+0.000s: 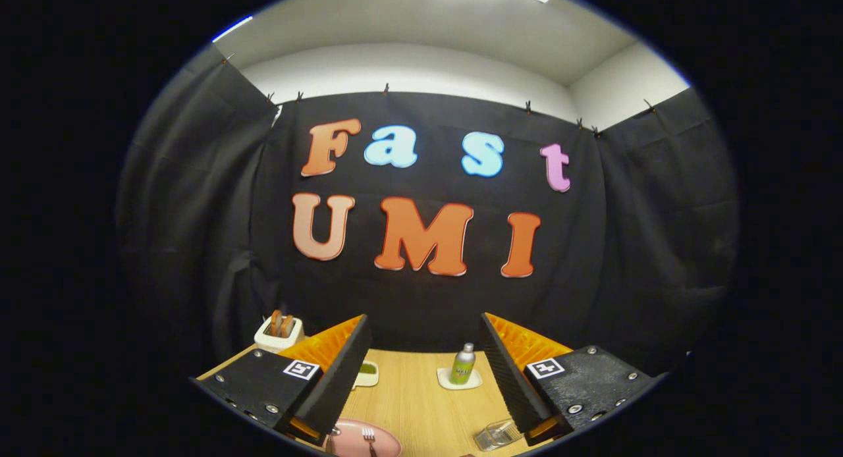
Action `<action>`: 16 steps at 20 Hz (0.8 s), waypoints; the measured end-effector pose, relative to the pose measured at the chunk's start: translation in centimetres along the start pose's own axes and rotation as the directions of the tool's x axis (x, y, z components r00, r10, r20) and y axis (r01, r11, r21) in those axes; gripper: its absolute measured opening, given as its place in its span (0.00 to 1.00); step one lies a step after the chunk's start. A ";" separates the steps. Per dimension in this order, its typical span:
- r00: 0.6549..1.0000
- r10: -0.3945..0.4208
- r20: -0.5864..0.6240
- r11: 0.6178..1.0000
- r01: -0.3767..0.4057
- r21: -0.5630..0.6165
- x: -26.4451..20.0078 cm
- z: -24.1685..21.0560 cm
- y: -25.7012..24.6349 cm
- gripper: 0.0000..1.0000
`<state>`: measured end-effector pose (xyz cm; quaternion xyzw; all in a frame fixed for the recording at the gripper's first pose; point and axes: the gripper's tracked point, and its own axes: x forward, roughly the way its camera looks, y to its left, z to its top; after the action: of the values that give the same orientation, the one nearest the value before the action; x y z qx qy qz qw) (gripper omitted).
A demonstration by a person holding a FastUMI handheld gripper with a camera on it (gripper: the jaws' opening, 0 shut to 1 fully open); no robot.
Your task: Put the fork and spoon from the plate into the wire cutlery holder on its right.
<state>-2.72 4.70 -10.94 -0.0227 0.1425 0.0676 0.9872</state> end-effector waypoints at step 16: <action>0.770 0.206 -0.604 0.957 -0.288 -0.041 -0.8 -24.9 7.7 0.87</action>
<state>-11.48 10.58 -34.74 -0.0884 0.4408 0.1957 0.8715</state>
